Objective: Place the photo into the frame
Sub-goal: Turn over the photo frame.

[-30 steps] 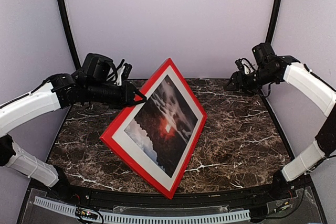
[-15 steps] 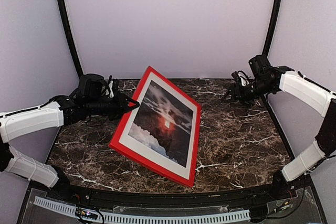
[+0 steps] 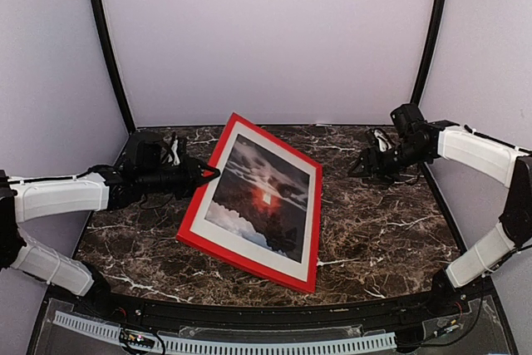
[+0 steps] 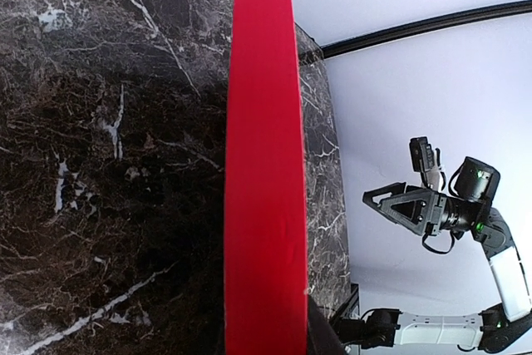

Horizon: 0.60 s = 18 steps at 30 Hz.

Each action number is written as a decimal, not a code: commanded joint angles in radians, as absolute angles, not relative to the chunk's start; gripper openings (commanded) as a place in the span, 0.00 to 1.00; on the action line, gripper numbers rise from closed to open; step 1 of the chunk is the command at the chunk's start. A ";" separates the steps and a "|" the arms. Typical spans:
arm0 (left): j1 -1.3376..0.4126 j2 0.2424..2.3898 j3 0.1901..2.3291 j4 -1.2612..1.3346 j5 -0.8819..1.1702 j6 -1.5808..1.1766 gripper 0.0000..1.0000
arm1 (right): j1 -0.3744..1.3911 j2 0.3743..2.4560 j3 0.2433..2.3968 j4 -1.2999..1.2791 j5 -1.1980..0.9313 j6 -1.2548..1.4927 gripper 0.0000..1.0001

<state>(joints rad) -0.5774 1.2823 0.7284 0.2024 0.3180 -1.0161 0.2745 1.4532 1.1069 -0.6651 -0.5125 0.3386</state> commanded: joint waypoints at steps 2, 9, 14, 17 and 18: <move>-0.572 1.340 0.662 0.367 0.327 -1.034 0.18 | 0.273 1.455 1.078 -0.598 -0.531 0.344 0.63; -0.572 1.467 0.598 0.525 0.385 -1.075 0.43 | 0.273 1.464 1.061 -0.579 -0.531 0.350 0.63; -0.572 1.579 0.549 0.686 0.467 -1.139 0.56 | 0.273 1.472 1.053 -0.568 -0.535 0.353 0.63; -0.572 1.628 0.520 0.754 0.486 -1.161 0.63 | 0.273 1.474 1.051 -0.565 -0.537 0.354 0.63; -0.572 1.634 0.516 0.758 0.489 -1.163 0.66 | 0.273 1.475 1.048 -0.564 -0.538 0.354 0.63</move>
<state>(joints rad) -0.5732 1.6184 0.5343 0.5758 0.4191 -1.1183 0.2745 1.4662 1.0584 -0.6010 -0.5240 0.3489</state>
